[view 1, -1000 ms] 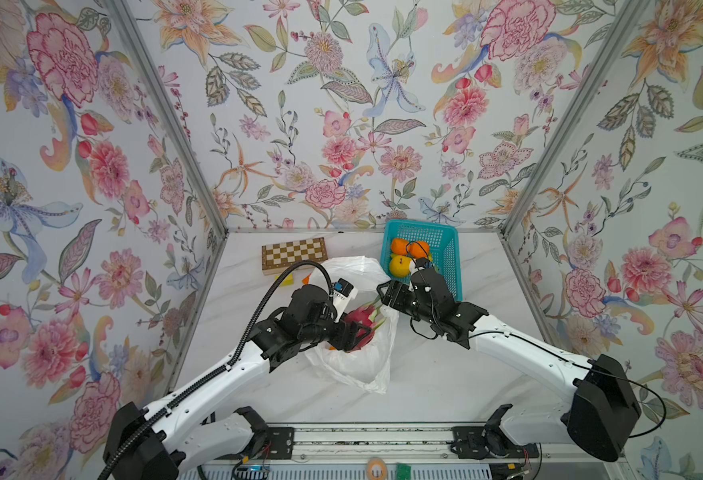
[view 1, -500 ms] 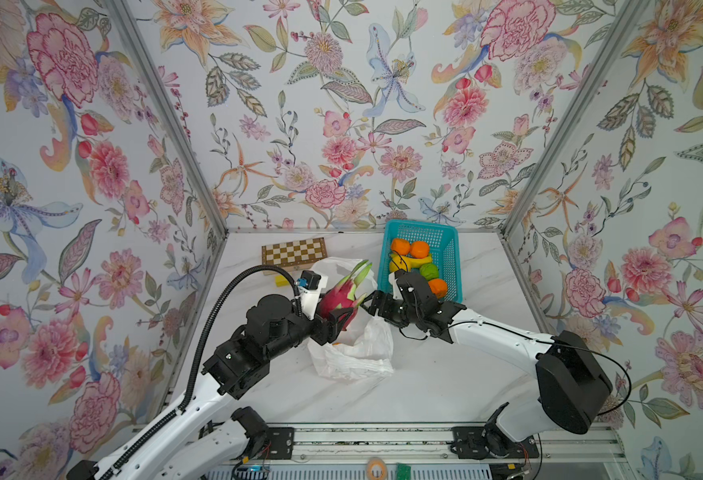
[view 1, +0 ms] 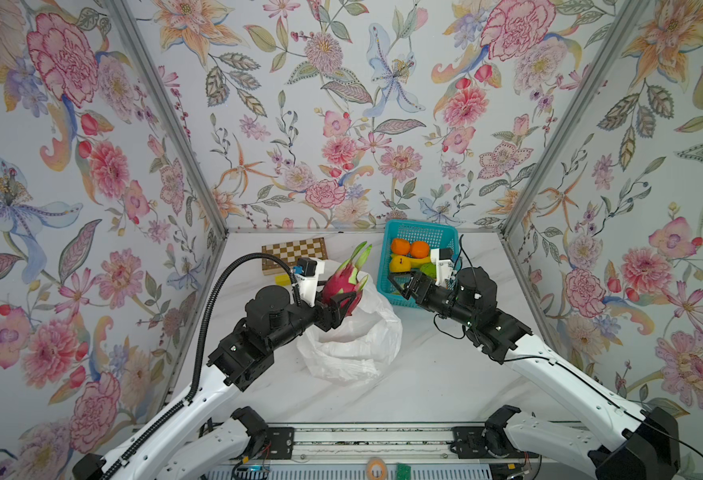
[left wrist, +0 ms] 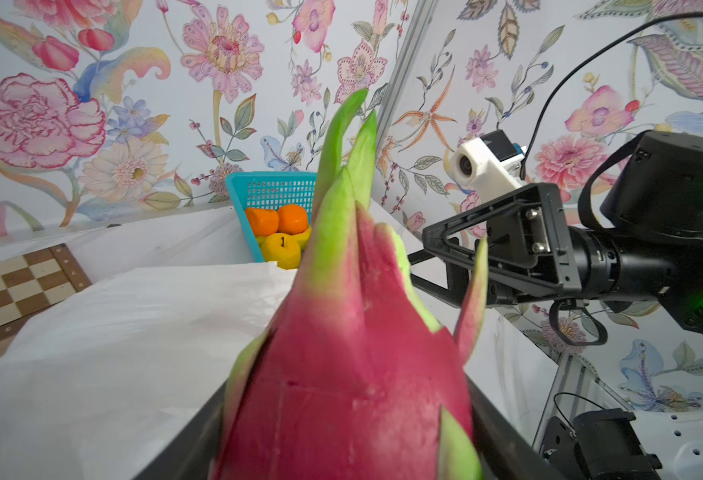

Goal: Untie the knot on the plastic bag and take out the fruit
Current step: 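Lift the dragon fruit with the left gripper while the right approaches, then close the right gripper on the dragon fruit held by the left gripper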

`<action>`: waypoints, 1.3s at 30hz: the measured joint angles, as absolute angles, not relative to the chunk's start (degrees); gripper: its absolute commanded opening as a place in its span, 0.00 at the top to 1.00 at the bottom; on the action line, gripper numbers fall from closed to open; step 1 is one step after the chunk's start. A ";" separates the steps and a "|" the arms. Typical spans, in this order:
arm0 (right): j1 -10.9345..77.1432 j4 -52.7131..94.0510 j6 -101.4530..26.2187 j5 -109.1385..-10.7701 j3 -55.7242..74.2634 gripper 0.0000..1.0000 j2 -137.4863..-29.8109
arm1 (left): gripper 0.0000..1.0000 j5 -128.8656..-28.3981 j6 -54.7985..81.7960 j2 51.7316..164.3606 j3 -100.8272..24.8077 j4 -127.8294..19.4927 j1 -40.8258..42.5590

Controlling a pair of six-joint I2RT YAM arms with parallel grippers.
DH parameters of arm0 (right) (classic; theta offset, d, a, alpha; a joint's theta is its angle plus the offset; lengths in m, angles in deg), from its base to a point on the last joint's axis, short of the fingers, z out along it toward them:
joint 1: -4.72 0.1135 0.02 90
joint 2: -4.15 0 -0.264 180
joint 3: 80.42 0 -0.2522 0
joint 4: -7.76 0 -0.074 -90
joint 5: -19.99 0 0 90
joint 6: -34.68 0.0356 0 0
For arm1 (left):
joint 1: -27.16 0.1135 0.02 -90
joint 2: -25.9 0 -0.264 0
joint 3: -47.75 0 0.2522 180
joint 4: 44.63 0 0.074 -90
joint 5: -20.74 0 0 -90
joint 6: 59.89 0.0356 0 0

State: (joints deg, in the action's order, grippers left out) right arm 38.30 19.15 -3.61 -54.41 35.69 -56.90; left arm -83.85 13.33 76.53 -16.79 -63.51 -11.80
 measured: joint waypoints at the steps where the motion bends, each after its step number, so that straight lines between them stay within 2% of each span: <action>1: 37.74 19.72 -3.75 -54.37 35.69 0.01 -56.27 | 0.70 -84.94 13.37 77.10 -16.97 -62.64 -11.78; 9: 36.58 19.72 -2.96 -46.08 33.31 0.01 -51.05 | 0.70 -96.40 18.64 81.76 -17.54 -51.01 -11.74; 15: 40.10 16.00 -2.59 -41.89 31.85 0.01 -49.71 | 0.71 -101.95 20.98 89.41 -22.59 -47.23 -11.74; 25: 44.32 17.66 -5.54 -45.98 26.34 0.01 -52.38 | 0.71 -106.54 23.32 94.17 -28.23 -45.11 -11.74; 32: 45.82 18.27 -6.48 -48.20 23.56 0.01 -57.98 | 0.70 -104.59 31.73 95.44 -33.32 -52.65 -14.25; 35: 46.02 18.08 -6.48 -48.42 23.39 0.06 -59.03 | 0.70 -104.29 34.97 95.83 -34.30 -55.75 -15.98; 39: 46.00 18.25 -6.28 -48.90 23.39 0.23 -59.24 | 0.70 -102.41 38.77 96.42 -35.48 -58.40 -16.83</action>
State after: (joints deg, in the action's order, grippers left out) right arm 46.00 18.25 -6.28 -48.90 23.39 -59.24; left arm -102.41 38.77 96.42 -35.48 -58.40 -16.83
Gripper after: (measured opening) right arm 0.838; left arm 0.716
